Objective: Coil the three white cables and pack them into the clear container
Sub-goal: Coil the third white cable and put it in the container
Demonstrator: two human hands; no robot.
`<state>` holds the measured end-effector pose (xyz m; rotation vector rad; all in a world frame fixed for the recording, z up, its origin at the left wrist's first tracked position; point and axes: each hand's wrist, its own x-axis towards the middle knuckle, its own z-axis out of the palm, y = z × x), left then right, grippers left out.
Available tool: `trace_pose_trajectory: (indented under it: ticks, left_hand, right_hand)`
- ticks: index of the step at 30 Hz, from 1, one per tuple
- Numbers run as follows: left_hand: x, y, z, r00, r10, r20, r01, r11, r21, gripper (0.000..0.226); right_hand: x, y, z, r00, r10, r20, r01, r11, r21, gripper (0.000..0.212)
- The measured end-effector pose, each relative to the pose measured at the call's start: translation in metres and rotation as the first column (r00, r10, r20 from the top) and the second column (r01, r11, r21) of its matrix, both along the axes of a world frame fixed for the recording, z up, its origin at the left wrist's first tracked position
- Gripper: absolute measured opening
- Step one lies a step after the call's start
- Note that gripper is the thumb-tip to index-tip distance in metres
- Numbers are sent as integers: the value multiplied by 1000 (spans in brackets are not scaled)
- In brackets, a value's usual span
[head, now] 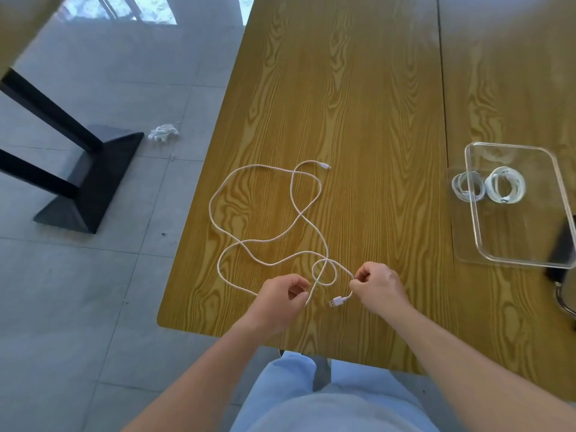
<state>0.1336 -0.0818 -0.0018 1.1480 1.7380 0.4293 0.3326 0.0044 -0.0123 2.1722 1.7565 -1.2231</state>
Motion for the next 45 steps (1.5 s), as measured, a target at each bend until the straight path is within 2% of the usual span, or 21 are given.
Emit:
trace_pose_trajectory:
  ticks: [3, 6, 11, 18, 20, 24, 26, 28, 30, 31, 34, 37, 40, 43, 45]
  left_hand:
    - [2, 10, 13, 998, -54, -12, 56, 988, 143, 20]
    - [2, 23, 28, 991, -97, -95, 124, 929, 350, 21]
    - [2, 47, 54, 975, -124, -182, 201, 841, 502, 26]
    - [-5, 64, 83, 959, -200, -201, 282, 750, 599, 20]
    - [-8, 70, 91, 963, -205, -175, 269, 731, 627, 16]
    - [-17, 78, 110, 982, -162, -96, 183, 708, 682, 14]
    - [-24, 81, 117, 992, -122, -41, 116, 704, 701, 13]
    - [-31, 85, 122, 997, -74, 17, 40, 701, 712, 14]
    - [-39, 88, 126, 995, -30, 93, -45, 702, 711, 18]
    - [-43, 90, 128, 991, -17, 134, -84, 698, 711, 21]
    - [-53, 97, 135, 964, -1, 266, -187, 707, 682, 19]
    - [-65, 100, 144, 915, 29, 403, -285, 755, 591, 12]
    - [-77, 100, 154, 886, 58, 461, -314, 806, 501, 14]
    - [-84, 98, 165, 863, 70, 500, -315, 849, 424, 15]
    - [-87, 98, 171, 843, 68, 534, -302, 880, 366, 14]
  right_hand:
    - [2, -2, 14, 991, 7, -132, -1, 999, 47, 11]
    - [-2, -2, 31, 955, -3, -298, 27, 997, 79, 11]
    - [-15, 2, 67, 810, -123, -574, 142, 990, -11, 6]
    - [-34, 11, 122, 655, -200, -728, 204, 975, -84, 9]
    - [-37, 14, 133, 619, -220, -753, 219, 970, -104, 12]
    - [-38, 24, 158, 559, -203, -804, 183, 976, -118, 4]
    - [-38, 29, 168, 613, -111, -783, 162, 987, -14, 18]
    - [-37, 34, 174, 735, 37, -677, 94, 983, 157, 29]
    - [-37, 36, 178, 827, 229, -513, -97, 958, 271, 32]
    - [-38, 37, 180, 840, 333, -428, -230, 933, 276, 33]
    - [-46, 35, 183, 772, 611, -177, -550, 781, 297, 39]
    - [-62, 31, 186, 650, 760, -31, -694, 609, 384, 30]
    - [-72, 32, 191, 590, 806, -39, -694, 532, 486, 20]
    - [-77, 34, 197, 580, 812, -66, -634, 501, 590, 19]
    - [-81, 36, 203, 594, 798, -101, -587, 516, 624, 17]
